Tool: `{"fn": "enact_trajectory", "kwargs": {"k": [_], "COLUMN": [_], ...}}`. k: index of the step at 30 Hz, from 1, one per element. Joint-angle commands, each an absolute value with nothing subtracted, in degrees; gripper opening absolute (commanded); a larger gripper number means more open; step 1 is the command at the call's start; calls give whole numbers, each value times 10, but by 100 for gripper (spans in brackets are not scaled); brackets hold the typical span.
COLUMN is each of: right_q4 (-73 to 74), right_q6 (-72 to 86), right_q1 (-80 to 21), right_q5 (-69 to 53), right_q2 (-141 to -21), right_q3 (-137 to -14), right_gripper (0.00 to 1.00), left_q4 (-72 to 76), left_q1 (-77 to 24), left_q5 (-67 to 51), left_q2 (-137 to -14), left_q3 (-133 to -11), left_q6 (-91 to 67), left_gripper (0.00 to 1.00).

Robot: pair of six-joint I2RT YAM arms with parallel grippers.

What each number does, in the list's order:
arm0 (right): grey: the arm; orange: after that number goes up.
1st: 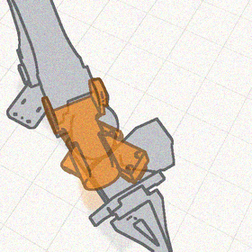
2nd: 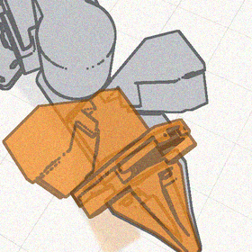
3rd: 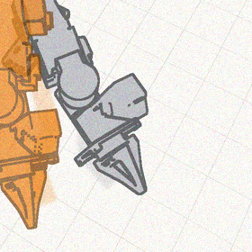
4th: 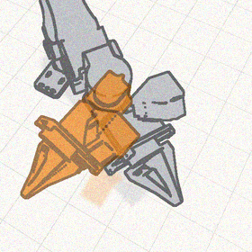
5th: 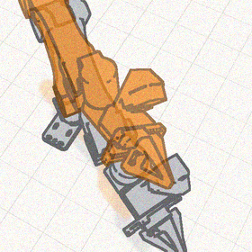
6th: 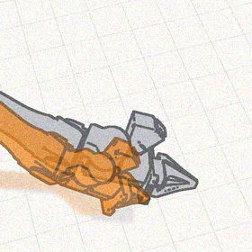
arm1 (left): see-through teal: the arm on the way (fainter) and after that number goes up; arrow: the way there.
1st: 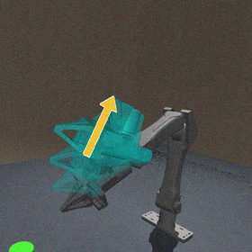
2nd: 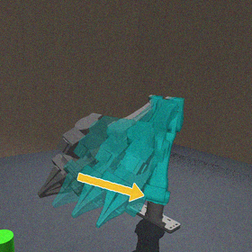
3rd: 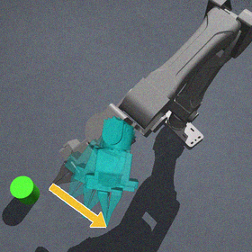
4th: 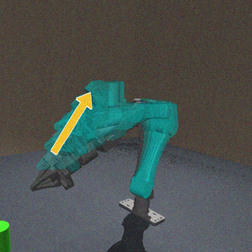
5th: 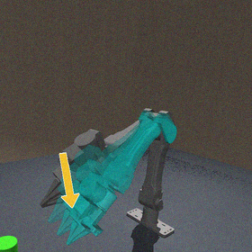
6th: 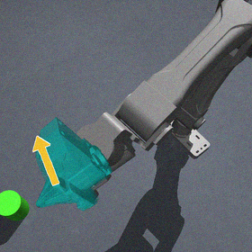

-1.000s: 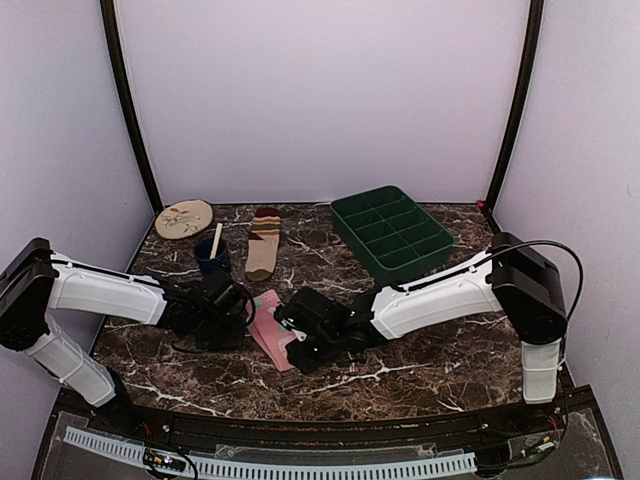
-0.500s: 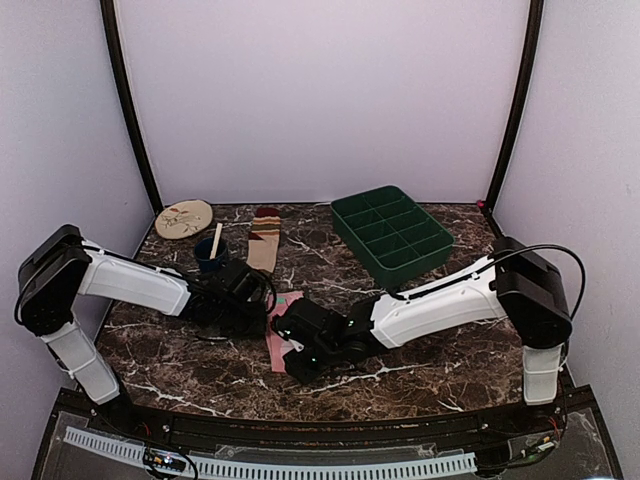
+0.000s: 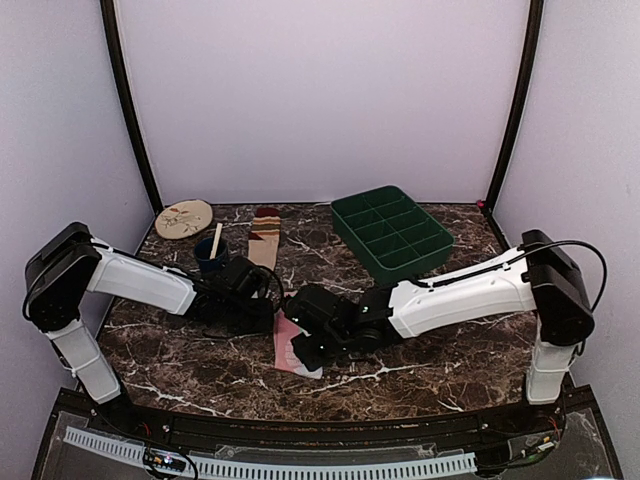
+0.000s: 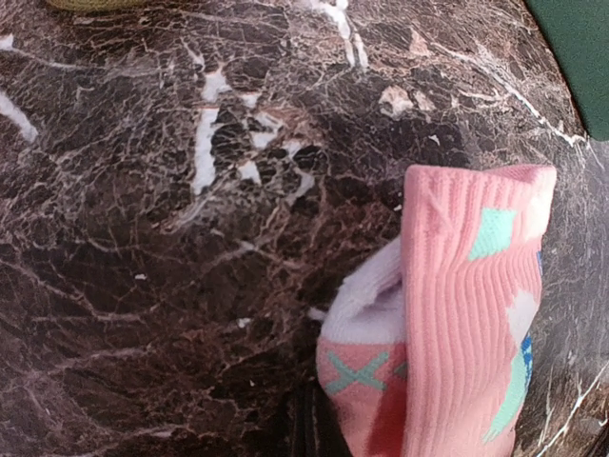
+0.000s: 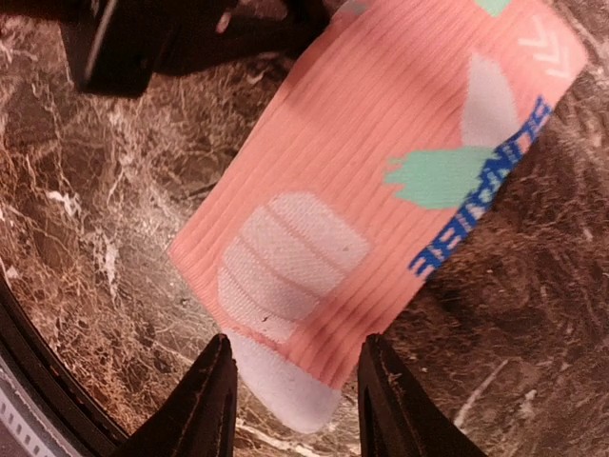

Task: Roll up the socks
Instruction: Smooth out the sock at the center of the board.

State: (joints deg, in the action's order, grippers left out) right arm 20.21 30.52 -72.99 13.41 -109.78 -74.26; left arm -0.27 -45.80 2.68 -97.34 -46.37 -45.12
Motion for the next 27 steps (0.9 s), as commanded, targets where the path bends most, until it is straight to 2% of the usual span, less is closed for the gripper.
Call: {"fn": "enact_trajectory", "kwargs": {"k": [1, 8, 15, 27], "right_q4": [205, 207, 178, 151], "right_q6": [329, 364, 362, 364], "right_q1": [-701, -630, -573, -564], "right_q5": [192, 248, 240, 183], "right_q2": [-1054, -1079, -1140, -1207], "right_q3": [-756, -742, -758, -802], "right_gripper": [41, 36, 33, 33], "left_q4": [-58, -56, -57, -55], "left_q1": [-454, -450, -448, -444], "left_q5": [7, 3, -2, -11], "left_q2": [-1005, -1009, -1015, -1025], "left_q3": [-447, -452, -463, -470], "left_q6": [-437, -426, -417, -409], "left_gripper": [3, 2, 1, 0]}}
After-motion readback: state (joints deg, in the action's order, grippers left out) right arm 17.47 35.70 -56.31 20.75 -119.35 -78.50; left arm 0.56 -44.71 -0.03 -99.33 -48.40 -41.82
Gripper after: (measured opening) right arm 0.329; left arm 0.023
